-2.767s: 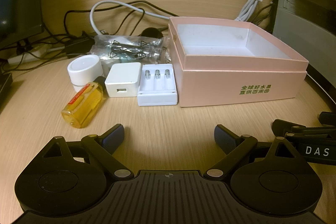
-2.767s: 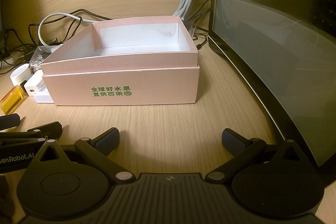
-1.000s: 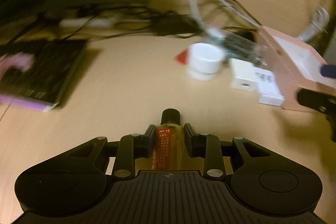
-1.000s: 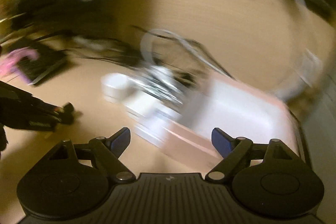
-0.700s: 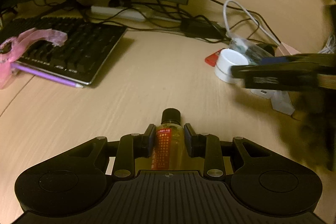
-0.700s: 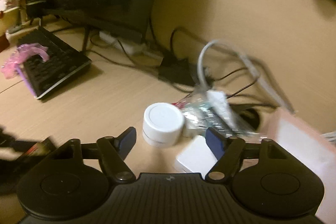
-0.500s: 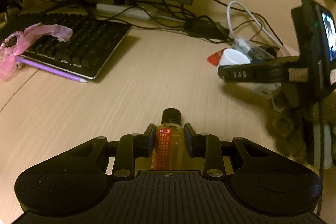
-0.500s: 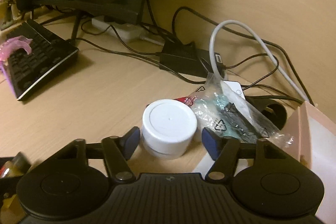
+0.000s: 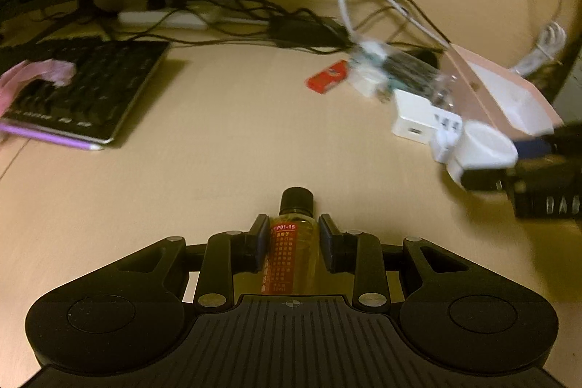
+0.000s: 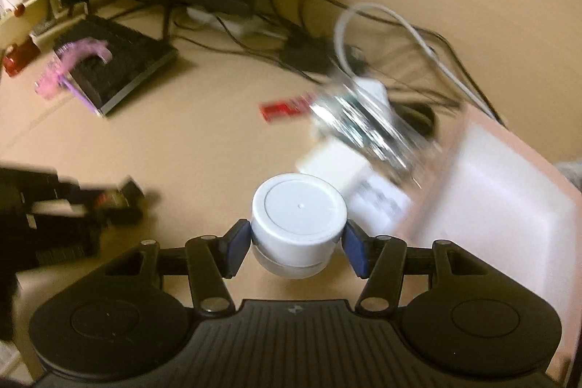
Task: Organize rigid objects
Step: 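Grasp the white round jar with the right tool while the left tool holds the bottle, then lift the white jar with the right tool while the left tool carries the bottle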
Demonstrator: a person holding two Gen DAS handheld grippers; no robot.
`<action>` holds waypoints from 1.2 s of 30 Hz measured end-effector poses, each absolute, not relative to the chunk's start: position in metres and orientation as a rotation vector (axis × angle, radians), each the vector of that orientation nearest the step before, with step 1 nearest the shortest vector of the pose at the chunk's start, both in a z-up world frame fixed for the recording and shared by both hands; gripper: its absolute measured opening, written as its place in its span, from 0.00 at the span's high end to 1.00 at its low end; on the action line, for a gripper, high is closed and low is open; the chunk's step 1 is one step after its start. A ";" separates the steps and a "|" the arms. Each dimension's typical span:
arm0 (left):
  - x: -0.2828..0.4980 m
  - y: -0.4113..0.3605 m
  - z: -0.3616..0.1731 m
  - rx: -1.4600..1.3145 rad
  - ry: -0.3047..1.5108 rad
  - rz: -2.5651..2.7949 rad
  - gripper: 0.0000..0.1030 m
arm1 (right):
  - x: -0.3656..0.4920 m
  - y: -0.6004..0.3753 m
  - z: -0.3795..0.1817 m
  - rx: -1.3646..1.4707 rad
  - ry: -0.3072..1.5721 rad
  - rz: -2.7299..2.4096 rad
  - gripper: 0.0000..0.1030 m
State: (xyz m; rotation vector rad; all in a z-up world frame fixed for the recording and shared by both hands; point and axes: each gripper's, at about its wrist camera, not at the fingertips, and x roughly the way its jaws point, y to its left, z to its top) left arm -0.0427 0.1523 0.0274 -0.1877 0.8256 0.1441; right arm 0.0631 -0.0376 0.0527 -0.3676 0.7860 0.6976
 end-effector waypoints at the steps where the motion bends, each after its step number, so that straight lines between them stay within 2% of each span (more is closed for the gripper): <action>1: -0.041 0.149 0.027 -0.177 0.829 0.137 0.68 | 0.060 -0.046 0.048 -0.361 0.792 0.669 0.46; 10: -0.030 0.137 0.026 -0.116 0.848 0.072 0.67 | 0.043 -0.101 0.013 -0.169 0.764 0.528 0.47; 12: -0.030 0.137 0.026 -0.110 0.851 0.069 0.67 | 0.041 -0.109 0.008 -0.126 0.765 0.516 0.44; 19: -0.029 0.138 0.027 -0.107 0.852 0.067 0.67 | 0.023 -0.108 0.004 -0.191 0.657 0.548 0.42; 22: -0.029 0.137 0.026 -0.103 0.852 0.070 0.67 | 0.028 -0.105 0.004 -0.200 0.658 0.553 0.51; 33: -0.033 0.138 0.026 -0.156 0.837 0.065 0.67 | 0.014 -0.113 0.048 -0.301 0.690 0.575 0.55; 34: -0.033 0.137 0.026 -0.155 0.835 0.060 0.67 | 0.012 -0.114 0.052 -0.308 0.686 0.574 0.57; 36: -0.034 0.133 0.025 -0.148 0.827 0.055 0.67 | 0.011 -0.116 0.055 -0.320 0.683 0.576 0.70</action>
